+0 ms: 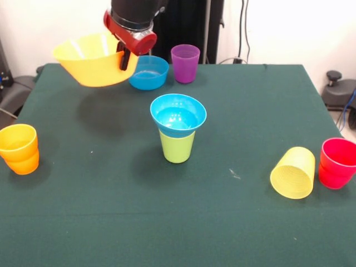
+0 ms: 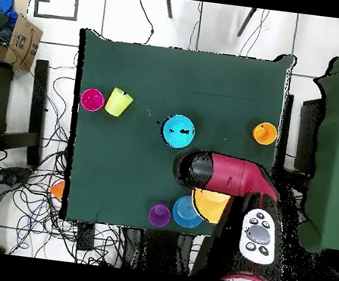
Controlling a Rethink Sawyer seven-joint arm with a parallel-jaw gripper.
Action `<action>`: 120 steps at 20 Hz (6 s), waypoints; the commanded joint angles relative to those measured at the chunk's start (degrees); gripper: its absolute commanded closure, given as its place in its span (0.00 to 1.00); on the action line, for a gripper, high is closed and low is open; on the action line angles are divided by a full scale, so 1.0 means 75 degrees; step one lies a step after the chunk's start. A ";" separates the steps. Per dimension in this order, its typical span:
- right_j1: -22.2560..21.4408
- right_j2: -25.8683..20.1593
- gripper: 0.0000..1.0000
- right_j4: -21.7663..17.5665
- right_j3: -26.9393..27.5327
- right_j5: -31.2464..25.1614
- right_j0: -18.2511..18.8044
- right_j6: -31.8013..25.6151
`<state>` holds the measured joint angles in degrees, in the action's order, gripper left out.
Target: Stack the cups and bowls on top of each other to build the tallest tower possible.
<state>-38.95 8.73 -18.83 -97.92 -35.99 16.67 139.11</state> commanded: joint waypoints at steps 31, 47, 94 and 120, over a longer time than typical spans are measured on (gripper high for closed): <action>0.0124 -0.1321 1.00 0.0509 0.2218 -0.1334 -0.0622 -0.0432; 0.0358 -0.1347 1.00 0.0624 0.2617 -0.2610 -0.0840 -0.0546; 0.0933 -0.1128 1.00 0.0424 0.3937 -0.4533 -0.1562 -0.0188; 0.1577 -0.0599 1.00 0.0329 0.4359 -0.4089 -0.2170 0.0361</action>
<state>-28.60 5.73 -14.38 -66.61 -65.50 1.65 139.11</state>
